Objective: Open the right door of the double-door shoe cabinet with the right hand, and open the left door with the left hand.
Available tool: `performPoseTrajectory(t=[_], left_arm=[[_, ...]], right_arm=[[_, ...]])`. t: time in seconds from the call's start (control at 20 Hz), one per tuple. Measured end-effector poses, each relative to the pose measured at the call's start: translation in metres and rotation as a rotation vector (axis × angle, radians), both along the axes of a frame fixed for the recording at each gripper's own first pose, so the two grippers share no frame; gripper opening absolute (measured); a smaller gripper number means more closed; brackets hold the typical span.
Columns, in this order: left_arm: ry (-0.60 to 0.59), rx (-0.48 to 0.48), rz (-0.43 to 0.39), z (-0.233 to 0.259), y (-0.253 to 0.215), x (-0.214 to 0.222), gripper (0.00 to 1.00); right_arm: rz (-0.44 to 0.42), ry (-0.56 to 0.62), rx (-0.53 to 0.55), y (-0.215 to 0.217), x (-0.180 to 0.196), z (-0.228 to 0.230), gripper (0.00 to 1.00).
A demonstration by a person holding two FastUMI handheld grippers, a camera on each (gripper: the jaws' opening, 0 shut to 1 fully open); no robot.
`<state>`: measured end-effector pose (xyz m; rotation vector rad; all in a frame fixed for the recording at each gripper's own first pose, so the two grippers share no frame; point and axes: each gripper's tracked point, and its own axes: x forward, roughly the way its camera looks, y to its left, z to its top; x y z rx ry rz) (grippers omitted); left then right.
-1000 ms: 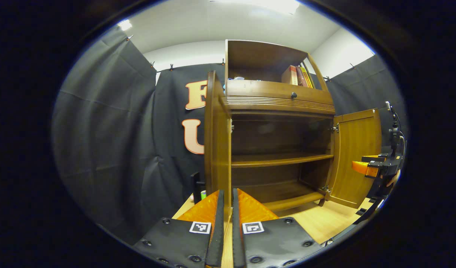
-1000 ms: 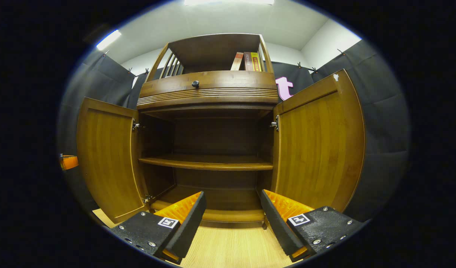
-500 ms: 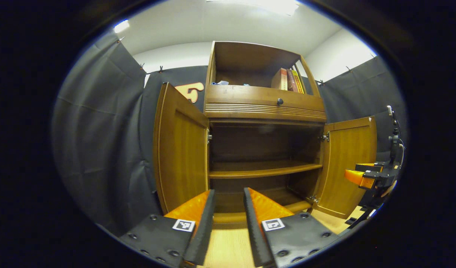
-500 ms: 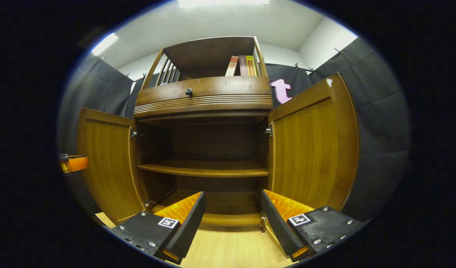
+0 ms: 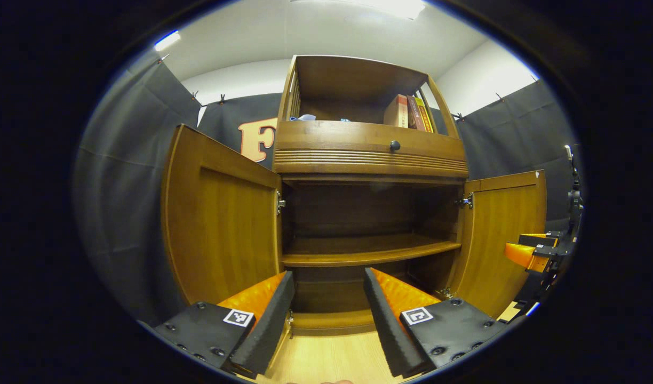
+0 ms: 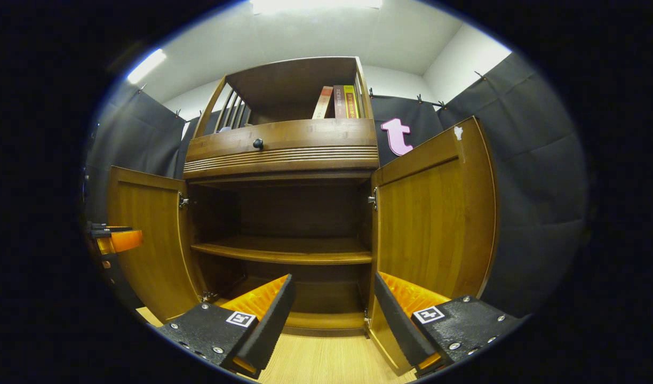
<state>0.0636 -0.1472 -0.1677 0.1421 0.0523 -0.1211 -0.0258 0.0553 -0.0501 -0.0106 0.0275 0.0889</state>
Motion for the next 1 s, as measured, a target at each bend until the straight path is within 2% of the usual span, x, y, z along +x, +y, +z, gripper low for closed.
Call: performPoseTrajectory(t=[0.15, 0.2, 0.25, 0.45, 0.7, 0.8, 0.9, 1.0], left_arm=[[0.004, -0.018, 0.01, -0.002, -0.003, 0.001, 1.0], [0.002, -0.015, 0.017, -0.001, -0.001, 0.001, 0.99], [0.0, -0.015, 0.024, 0.0, 0.0, 0.002, 0.98], [0.0, -0.014, 0.03, -0.001, 0.0, 0.002, 0.98], [-0.056, 0.05, 0.062, 0.011, 0.014, 0.008, 0.97], [-0.037, 0.021, 0.029, 0.01, 0.007, 0.009, 0.98], [0.0, -0.057, -0.023, 0.006, -0.008, 0.005, 0.96], [0.007, -0.082, -0.016, 0.007, -0.01, 0.003, 0.96]], right_arm=[[-0.005, -0.002, 0.002, -0.004, 0.002, 0.001, 0.92], [-0.007, -0.002, -0.002, -0.005, 0.003, 0.002, 0.96], [-0.008, -0.003, -0.005, -0.006, 0.003, 0.002, 0.92], [-0.009, -0.004, 0.001, -0.006, 0.006, 0.0, 0.92], [-0.016, 0.0, -0.002, -0.008, 0.005, -0.001, 0.92], [-0.021, -0.006, -0.004, -0.008, 0.002, 0.001, 0.92], [-0.019, -0.013, -0.005, -0.007, 0.0, 0.005, 0.92], [-0.014, -0.024, -0.003, -0.006, -0.003, 0.01, 0.92]])
